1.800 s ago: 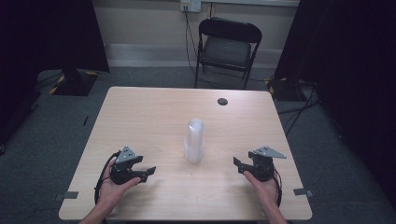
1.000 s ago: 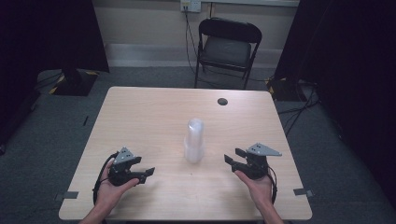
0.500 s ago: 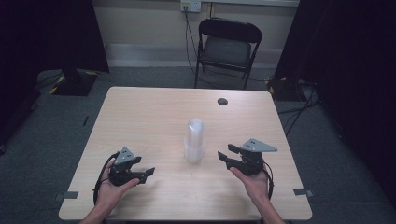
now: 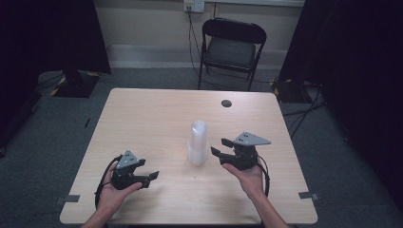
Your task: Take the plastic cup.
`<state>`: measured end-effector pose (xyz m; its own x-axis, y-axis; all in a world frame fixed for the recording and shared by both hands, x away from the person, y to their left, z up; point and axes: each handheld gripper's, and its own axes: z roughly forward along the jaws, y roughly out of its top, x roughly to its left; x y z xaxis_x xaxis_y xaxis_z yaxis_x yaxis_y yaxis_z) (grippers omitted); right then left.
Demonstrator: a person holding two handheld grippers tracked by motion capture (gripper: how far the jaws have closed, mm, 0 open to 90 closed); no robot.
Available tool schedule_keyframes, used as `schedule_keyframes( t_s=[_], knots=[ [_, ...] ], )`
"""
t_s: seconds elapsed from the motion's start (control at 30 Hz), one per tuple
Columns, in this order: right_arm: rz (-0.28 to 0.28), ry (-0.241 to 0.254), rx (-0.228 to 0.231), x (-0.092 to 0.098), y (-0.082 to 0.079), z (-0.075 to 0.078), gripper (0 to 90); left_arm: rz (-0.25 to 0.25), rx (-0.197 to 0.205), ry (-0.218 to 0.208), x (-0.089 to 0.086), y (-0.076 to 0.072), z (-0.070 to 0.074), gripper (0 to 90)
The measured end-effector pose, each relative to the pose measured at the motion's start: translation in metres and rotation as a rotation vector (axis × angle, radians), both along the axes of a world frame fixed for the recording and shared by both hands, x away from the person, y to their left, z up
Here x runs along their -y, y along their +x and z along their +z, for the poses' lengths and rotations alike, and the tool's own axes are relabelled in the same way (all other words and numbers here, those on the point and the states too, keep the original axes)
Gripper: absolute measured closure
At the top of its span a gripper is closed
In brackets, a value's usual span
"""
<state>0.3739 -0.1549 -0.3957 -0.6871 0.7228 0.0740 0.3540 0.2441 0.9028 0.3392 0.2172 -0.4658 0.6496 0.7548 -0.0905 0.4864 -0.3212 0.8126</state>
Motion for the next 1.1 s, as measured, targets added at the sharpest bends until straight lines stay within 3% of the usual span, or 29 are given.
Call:
schedule_keyframes(
  t_s=[0.43, 0.53, 0.87, 1.1],
  knots=[
    [0.040, 0.017, 0.018, -0.022, 0.017, 0.006, 28.6, 0.018, -0.011, 0.018, -0.001, 0.001, -0.002, 22.1],
    [0.047, 0.021, -0.012, -0.028, 0.026, 0.004, 21.2, 0.016, -0.017, 0.017, 0.000, 0.001, -0.003, 22.1],
    [0.075, 0.009, -0.010, -0.044, 0.043, 0.000, 17.3, 0.005, -0.021, 0.007, -0.001, 0.001, -0.003, 22.0],
    [0.093, 0.003, -0.012, -0.051, 0.051, -0.009, 21.8, 0.009, -0.026, 0.014, -0.001, 0.002, -0.005, 22.0]
  ],
)
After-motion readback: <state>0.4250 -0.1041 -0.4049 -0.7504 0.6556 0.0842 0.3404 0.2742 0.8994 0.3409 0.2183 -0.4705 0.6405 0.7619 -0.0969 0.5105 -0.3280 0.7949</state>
